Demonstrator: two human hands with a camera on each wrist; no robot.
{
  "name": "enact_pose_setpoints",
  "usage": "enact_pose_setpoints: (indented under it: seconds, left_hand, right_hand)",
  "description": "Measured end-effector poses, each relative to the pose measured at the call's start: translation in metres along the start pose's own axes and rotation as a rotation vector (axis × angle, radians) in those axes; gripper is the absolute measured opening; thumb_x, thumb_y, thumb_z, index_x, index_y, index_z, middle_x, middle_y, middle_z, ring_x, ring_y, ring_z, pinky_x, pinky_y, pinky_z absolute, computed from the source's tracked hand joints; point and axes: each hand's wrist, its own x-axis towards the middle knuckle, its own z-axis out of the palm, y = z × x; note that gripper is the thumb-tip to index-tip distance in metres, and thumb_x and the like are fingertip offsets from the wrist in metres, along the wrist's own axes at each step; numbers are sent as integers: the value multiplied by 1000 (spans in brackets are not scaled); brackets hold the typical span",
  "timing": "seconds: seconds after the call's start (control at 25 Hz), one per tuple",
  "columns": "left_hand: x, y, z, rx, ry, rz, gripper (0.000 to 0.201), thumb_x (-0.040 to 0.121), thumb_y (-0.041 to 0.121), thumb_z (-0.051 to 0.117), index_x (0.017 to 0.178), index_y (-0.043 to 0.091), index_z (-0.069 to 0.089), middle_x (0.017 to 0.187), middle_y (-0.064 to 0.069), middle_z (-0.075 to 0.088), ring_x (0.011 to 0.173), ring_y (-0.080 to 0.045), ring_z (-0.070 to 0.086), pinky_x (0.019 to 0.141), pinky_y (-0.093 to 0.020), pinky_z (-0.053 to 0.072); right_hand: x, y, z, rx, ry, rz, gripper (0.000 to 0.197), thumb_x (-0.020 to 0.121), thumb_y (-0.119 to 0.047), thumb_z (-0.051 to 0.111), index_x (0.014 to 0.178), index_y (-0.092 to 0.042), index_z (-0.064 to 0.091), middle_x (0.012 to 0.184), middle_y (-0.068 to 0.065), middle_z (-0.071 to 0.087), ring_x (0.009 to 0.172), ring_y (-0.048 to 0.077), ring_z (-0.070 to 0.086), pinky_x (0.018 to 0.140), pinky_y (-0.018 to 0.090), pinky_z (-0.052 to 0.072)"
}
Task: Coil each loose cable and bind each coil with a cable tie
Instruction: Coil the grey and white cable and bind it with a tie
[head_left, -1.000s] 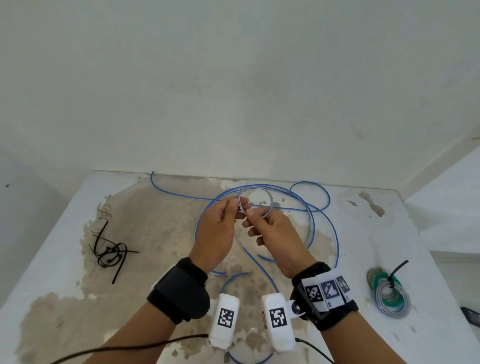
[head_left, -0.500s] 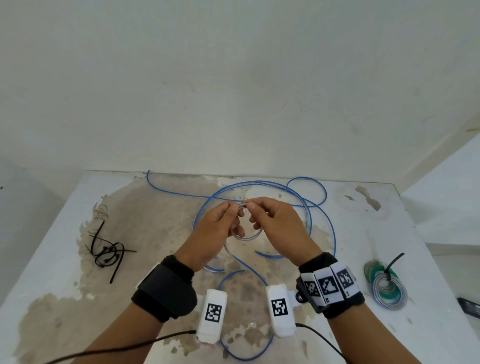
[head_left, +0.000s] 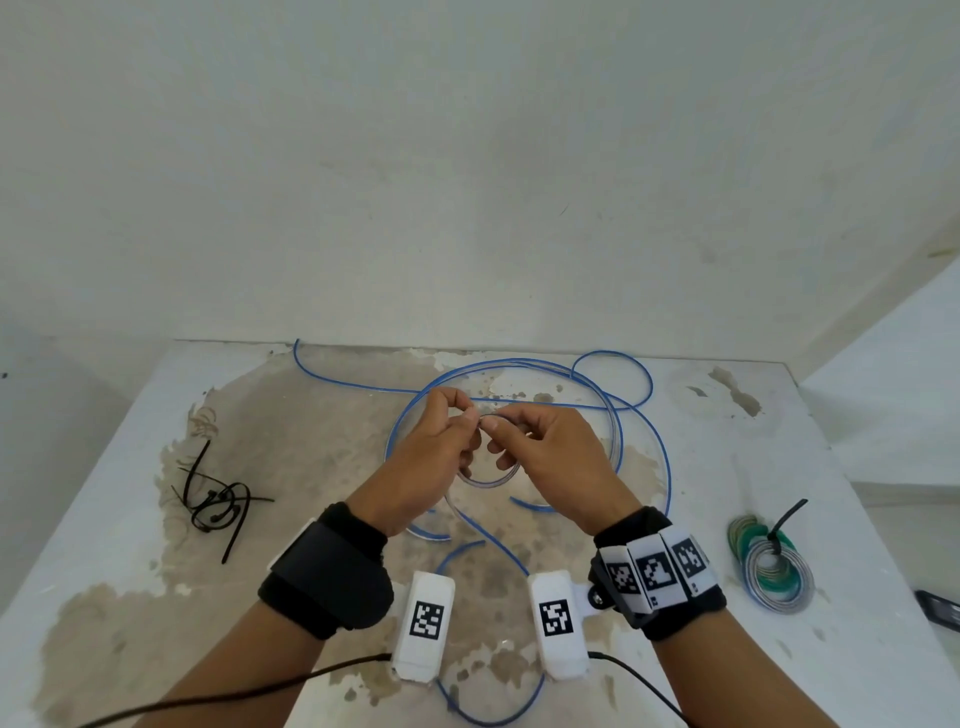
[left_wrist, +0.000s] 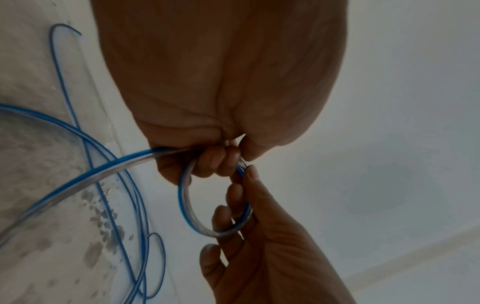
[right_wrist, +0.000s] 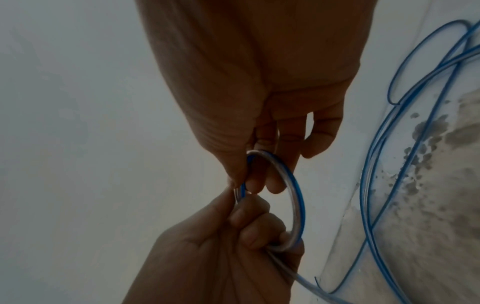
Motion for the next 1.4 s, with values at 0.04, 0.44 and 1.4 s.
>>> enact_pose_setpoints:
  seconds: [0.04,0.44,1.4]
  left_hand:
    - [0,1,0,-13,-4,-3,14,108,24,38,107,15,48,65,11,47,64,-8,44,70,-28,45]
    - [4,-3,-13,137,-36,-13,37,105,40,44,93,13,66,66,11,56,69,-11,59,84,-40,57]
    - [15,2,-15,-822,486,1,32,107,33,43,79,19,51,57,8,35,47,-5,35,69,-25,53]
  right_hand:
    - [0,1,0,19,18,1,16,94,-42,69,95,-29,78,81,-5,76,68,8,71,71,21,55]
    - [-5,0,5,154,48,95,17,97,-39,66,101,-29,79,84,-1,76,71,11,71,64,25,54]
    - [9,17,34,832,201,497,20,103,-31,56,95,-20,70,84,-4,75,66,6,67,60,23,49]
